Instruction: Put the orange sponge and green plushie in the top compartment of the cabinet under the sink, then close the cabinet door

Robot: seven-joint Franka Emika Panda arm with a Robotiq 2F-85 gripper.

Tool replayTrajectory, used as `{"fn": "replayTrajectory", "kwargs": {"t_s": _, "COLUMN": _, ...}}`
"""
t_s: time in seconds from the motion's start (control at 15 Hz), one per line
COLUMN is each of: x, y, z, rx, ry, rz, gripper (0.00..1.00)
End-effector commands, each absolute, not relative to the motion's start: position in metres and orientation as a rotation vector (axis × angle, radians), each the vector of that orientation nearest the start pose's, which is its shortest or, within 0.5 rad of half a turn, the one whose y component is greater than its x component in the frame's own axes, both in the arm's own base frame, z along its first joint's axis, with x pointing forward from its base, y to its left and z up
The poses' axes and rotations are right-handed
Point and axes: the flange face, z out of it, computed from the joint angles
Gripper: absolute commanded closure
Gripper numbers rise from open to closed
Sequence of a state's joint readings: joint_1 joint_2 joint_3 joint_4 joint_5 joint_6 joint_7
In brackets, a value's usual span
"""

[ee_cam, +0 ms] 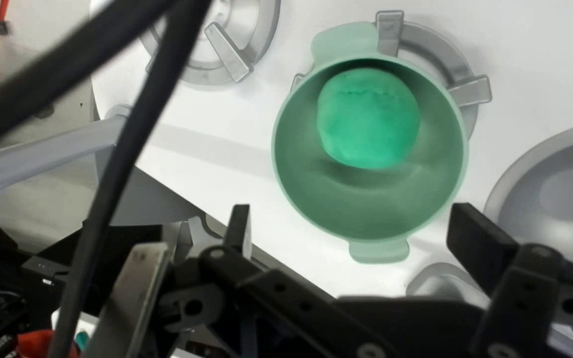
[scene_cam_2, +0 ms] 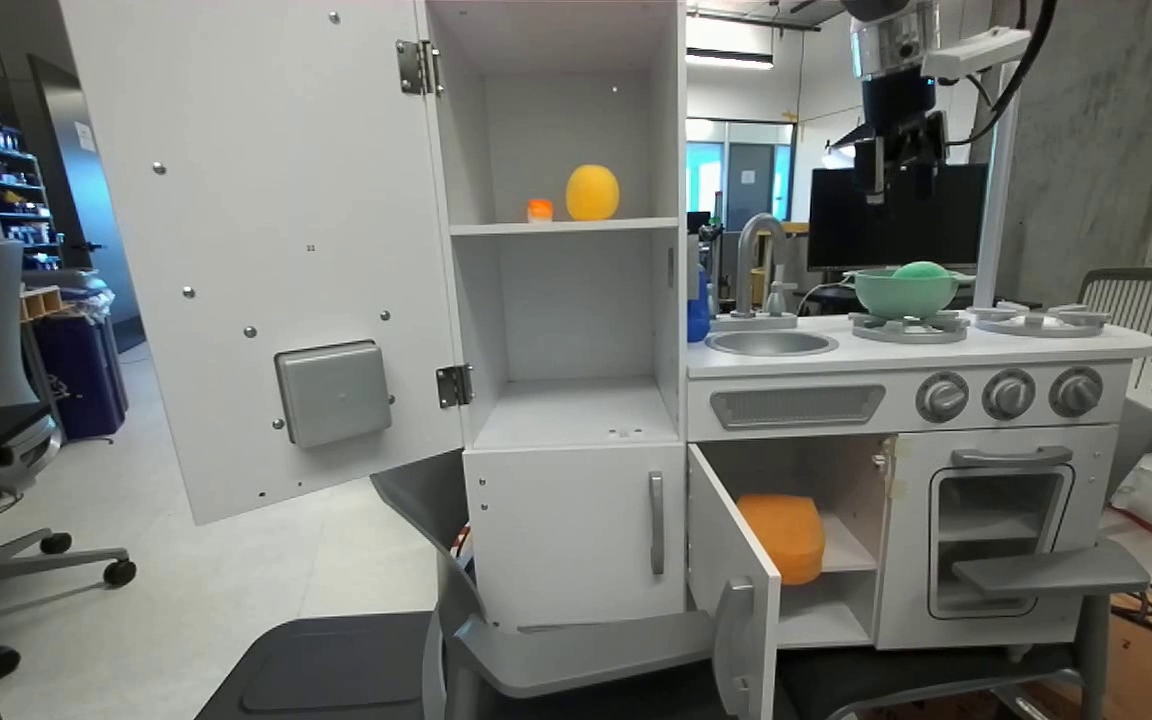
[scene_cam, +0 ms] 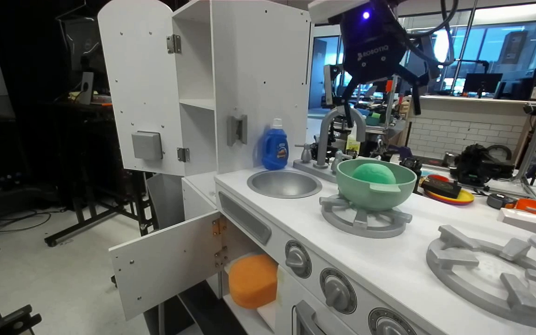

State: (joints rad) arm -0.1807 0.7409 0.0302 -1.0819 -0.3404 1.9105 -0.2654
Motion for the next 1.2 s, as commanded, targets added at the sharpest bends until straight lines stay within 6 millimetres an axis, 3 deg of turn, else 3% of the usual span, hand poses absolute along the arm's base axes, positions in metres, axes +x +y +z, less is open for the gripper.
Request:
{"fn": "replayTrajectory", "kwargs": {"t_s": 0.0, "x": 0.761, "y": -0.151, "z": 0.393, "rx": -3.408, "ry": -0.432, "rz": 0.068, "gripper": 0.0}}
{"fn": "replayTrajectory", "kwargs": {"t_s": 0.13, "x": 0.763, "y": -0.162, "z": 0.377, "rx": -3.393, "ry": -0.469, "rz": 0.114, "gripper": 0.0}}
{"fn": "replayTrajectory", "kwargs": {"t_s": 0.2, "x": 0.762, "y": -0.157, "z": 0.383, "rx": -3.391, "ry": -0.489, "rz": 0.149, "gripper": 0.0}}
{"fn": "replayTrajectory", "kwargs": {"t_s": 0.33, "x": 0.763, "y": -0.165, "z": 0.365, "rx": -3.374, "ry": -0.535, "rz": 0.193, "gripper": 0.0}}
{"fn": "replayTrajectory", "kwargs": {"t_s": 0.4, "x": 0.763, "y": -0.159, "z": 0.369, "rx": -3.37, "ry": -0.563, "rz": 0.219, "gripper": 0.0}}
{"fn": "replayTrajectory", "kwargs": {"t_s": 0.67, "x": 0.763, "y": -0.155, "z": 0.352, "rx": -3.337, "ry": -0.654, "rz": 0.301, "gripper": 0.0}}
{"fn": "replayTrajectory", "kwargs": {"t_s": 1.13, "x": 0.763, "y": -0.161, "z": 0.333, "rx": -3.302, "ry": -0.726, "rz": 0.372, "gripper": 0.0}}
